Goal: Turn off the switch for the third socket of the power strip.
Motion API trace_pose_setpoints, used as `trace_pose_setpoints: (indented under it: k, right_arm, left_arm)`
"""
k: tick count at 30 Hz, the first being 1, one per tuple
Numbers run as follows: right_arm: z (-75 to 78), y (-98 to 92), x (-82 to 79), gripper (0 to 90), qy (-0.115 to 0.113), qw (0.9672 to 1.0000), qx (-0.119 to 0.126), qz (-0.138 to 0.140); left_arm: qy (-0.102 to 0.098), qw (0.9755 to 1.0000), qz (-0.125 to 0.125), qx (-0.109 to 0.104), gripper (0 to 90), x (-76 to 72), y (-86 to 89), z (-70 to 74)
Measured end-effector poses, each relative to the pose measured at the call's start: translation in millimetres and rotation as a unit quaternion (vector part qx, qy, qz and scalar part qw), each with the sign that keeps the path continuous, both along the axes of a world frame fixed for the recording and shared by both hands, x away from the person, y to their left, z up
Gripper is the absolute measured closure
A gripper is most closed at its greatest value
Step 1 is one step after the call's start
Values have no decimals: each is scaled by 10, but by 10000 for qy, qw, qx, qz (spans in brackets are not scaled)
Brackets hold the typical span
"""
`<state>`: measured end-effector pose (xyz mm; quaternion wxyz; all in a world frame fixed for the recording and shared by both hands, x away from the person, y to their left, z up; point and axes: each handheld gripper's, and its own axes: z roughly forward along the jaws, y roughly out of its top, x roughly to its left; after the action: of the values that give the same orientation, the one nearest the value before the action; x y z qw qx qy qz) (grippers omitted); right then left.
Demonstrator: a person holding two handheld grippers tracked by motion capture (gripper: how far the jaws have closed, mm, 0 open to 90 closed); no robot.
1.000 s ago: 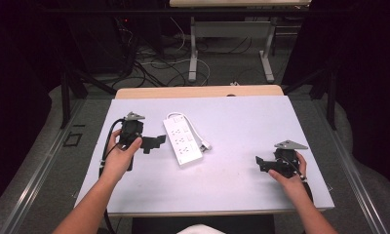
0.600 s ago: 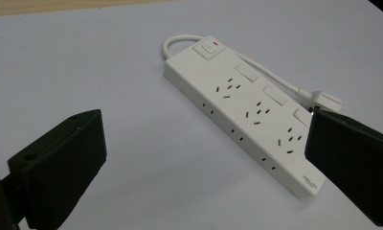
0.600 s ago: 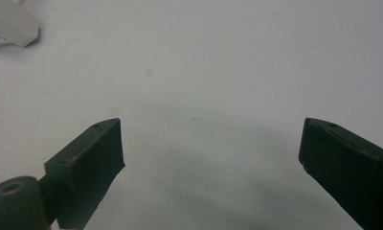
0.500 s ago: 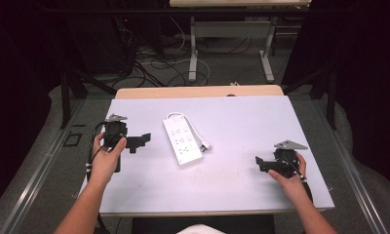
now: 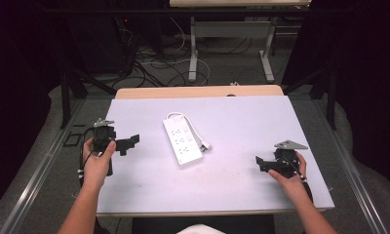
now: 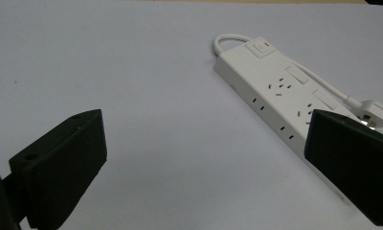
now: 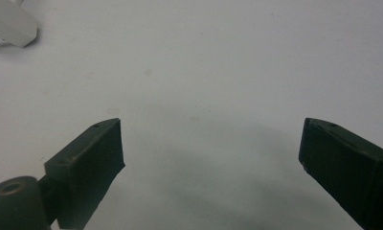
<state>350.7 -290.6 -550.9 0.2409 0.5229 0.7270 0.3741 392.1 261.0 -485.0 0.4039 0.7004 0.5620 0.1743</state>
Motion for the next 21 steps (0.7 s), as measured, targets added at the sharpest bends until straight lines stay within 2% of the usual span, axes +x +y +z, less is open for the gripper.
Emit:
trace_pose_setpoints:
  k: [3,5,7,11,17,21]
  right_arm:
    - [1,-1,0,75,-13,10000,-4,2]
    - [0,0,-1,75,-1,10000,5,-7]
    - [0,-1,-1,75,-3,10000,5,-7]
    - [-2,-2,0,75,-1,10000,0,-4]
    - [-2,0,0,75,11,10000,2,-11]
    - [-3,-1,0,75,1,10000,4,-4]
  left_arm:
    - [89,9999,44,51,6,0,63,-41]
    - [22,9999,143,28,6,6,80,-96]
    - [94,9998,157,42,7,5,106,-135]
    - [34,9996,278,10,7,11,124,-244]
    - [93,9994,332,22,8,18,168,-381]
    - [59,9990,439,-5,9,16,197,-449]
